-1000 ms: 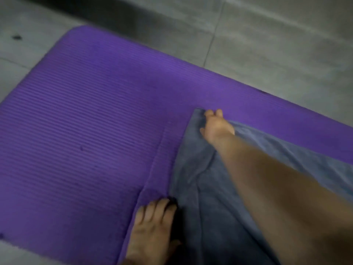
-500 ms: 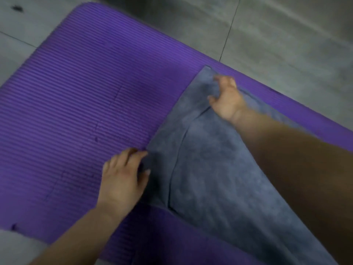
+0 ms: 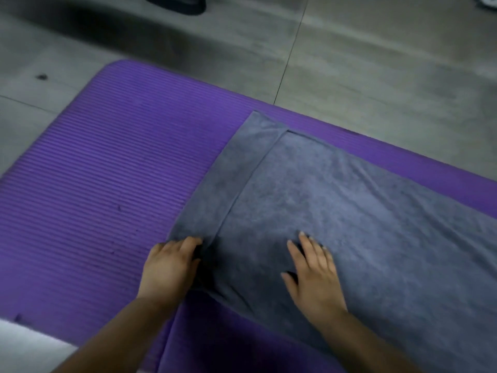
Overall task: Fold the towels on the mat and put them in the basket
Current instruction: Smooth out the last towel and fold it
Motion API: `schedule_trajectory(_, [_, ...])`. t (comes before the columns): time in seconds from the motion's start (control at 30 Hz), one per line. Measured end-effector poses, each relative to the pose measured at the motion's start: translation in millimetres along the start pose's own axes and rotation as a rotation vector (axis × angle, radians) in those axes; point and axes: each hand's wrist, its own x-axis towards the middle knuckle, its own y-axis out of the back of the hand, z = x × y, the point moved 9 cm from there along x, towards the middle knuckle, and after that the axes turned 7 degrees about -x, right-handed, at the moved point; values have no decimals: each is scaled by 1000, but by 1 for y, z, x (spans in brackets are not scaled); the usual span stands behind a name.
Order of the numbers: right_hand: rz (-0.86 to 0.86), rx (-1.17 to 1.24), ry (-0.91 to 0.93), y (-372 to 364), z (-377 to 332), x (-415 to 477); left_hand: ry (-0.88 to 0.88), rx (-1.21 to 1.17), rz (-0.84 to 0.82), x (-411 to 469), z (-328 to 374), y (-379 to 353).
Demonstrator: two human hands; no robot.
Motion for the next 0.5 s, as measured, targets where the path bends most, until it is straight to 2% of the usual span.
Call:
schedule_trajectory(0.1, [2, 43, 50, -1, -12, -2, -5, 55, -20, -3, 1, 6])
schedule_trajectory(0.23, [-20, 27, 72, -6, -14, -3, -163, 79, -27, -7, 16, 9])
schedule_trajectory(0.3, [21, 18, 104, -4, -14, -2, -139, 66, -45, -10, 15, 4])
schedule_trajectory(0.37, [96, 20, 128, 0, -14, 1, 25, -4, -13, -15, -2, 4])
schedule_trajectory(0.47, [227, 42, 176, 6, -22, -4, 487, -203, 100, -30, -46, 18])
schedule_trajectory(0.5, [256, 54, 201, 8, -28, -7, 606, -214, 79, -34, -54, 18])
